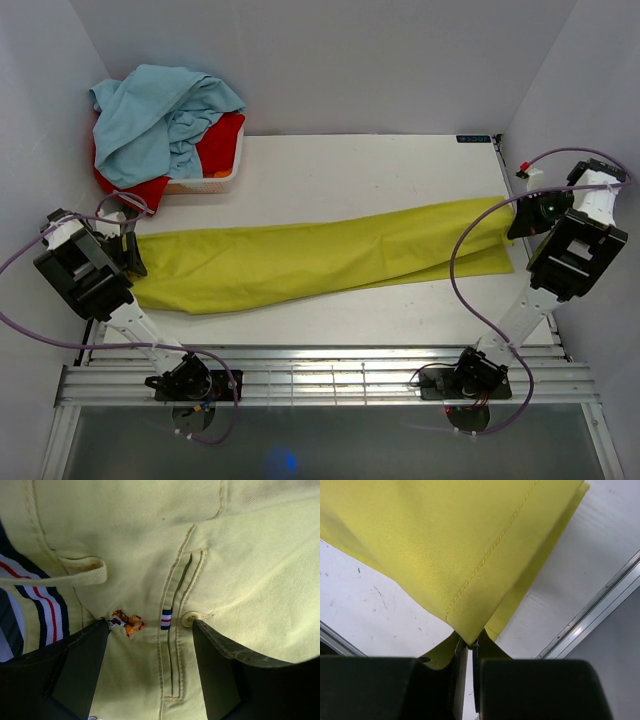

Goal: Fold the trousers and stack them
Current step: Fold the trousers

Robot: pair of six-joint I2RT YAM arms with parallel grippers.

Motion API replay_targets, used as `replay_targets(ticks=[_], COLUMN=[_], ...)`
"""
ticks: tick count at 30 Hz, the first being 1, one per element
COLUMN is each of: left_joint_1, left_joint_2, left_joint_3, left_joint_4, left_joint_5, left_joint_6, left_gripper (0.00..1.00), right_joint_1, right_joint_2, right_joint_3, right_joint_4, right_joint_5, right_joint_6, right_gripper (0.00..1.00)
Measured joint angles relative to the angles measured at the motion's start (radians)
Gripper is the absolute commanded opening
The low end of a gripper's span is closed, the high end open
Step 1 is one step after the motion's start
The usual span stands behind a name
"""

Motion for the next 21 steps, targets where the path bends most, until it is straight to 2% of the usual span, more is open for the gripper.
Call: replay_targets(ticks=[10,11,14,16,20,21], left_joint_1=[-0.005,-0.005,-0.006,-0.007,-0.007,-0.007], left_joint_2=[0.007,0.007,0.007,0.006,-0.003,-0.005], left_joint_3=[0.010,0.010,0.010,0.010,0.011,0.018], left_joint_4=[-0.002,-0.002,0.000,-0.001,-0.001,-0.005], left_joint_5=[0.000,0.000,0.000,0.005,0.050,0.069], left_joint_6=[0.007,0.008,0.011,0.017,0.039,0.043], left_gripper=[0.80,0.81,0.85,0.86,0.88,0.88], right_joint_1=[-0.042,-0.041,-0.041,-0.040,-0.037,-0.036], right_joint_2=[0.111,0.122,0.135,0.135,0.135,0.135], right_joint_3=[-0.111,-0.111,-0.111,-0.106,-0.077,-0.067], right_joint_4=[-0.023,-0.020,-0.010,-0.016,-0.022,-0.022], right_joint_5=[0.112,0.120,0.142,0.152,0.157,0.154], right_joint_6=[0.060,0.072,0.108,0.119,0.133,0.132], right_gripper=[0.09,0.28,0.52,0.52,0.31,0.31])
